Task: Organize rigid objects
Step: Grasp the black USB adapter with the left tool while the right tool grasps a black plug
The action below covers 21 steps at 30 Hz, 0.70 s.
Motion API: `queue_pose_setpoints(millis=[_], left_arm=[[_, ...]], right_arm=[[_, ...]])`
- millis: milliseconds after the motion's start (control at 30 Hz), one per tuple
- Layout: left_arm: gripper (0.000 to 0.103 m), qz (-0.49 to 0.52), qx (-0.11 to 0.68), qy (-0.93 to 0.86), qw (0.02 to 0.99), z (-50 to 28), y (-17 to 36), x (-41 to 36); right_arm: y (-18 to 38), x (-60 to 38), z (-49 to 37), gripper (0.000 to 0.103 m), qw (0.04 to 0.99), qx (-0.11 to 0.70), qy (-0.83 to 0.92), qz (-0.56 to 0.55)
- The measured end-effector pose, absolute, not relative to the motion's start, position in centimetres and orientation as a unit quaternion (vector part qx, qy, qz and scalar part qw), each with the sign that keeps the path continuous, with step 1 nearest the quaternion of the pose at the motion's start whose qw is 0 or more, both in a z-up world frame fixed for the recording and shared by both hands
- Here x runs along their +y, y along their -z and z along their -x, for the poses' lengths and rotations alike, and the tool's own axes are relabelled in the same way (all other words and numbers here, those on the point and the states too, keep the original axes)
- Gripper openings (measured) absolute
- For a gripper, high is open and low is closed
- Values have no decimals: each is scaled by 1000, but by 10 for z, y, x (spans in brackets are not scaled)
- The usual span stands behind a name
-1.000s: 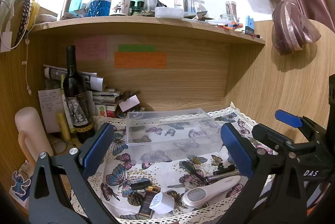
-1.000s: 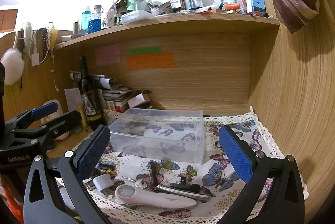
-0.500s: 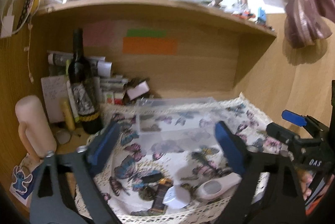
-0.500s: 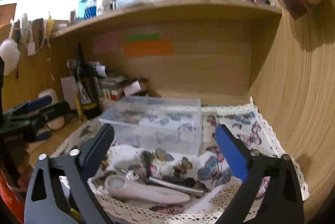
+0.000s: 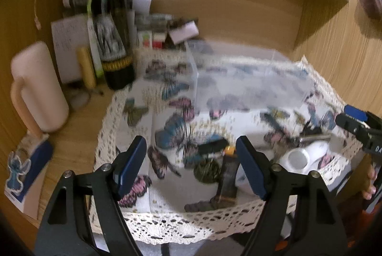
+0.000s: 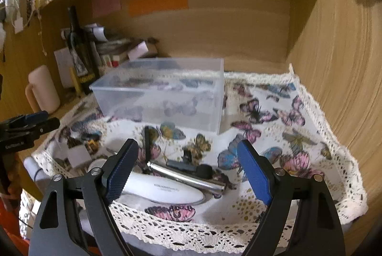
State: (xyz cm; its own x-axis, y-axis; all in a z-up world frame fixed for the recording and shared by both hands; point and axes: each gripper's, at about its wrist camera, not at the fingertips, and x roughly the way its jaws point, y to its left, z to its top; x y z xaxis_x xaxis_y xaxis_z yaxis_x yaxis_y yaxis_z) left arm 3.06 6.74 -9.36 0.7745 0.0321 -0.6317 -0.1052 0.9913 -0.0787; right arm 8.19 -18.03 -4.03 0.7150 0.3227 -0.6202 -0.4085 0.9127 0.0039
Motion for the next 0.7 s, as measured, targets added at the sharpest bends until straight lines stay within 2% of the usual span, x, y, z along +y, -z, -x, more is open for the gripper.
queue_pose_setpoints(millis=[133, 267, 567, 700], left_arm=[[78, 52, 368, -20, 928, -42, 108, 66], [77, 48, 393, -13, 918, -57, 118, 64], [64, 42, 446, 28, 893, -95, 126, 57], [63, 55, 451, 38, 890, -102, 129, 58]], right_arm=[[50, -176, -92, 75, 914, 345, -203, 72], [57, -172, -101, 75, 909, 357, -202, 77], [66, -155, -125, 65, 884, 398, -229, 90], [70, -146, -128, 63, 878, 405, -227, 114]])
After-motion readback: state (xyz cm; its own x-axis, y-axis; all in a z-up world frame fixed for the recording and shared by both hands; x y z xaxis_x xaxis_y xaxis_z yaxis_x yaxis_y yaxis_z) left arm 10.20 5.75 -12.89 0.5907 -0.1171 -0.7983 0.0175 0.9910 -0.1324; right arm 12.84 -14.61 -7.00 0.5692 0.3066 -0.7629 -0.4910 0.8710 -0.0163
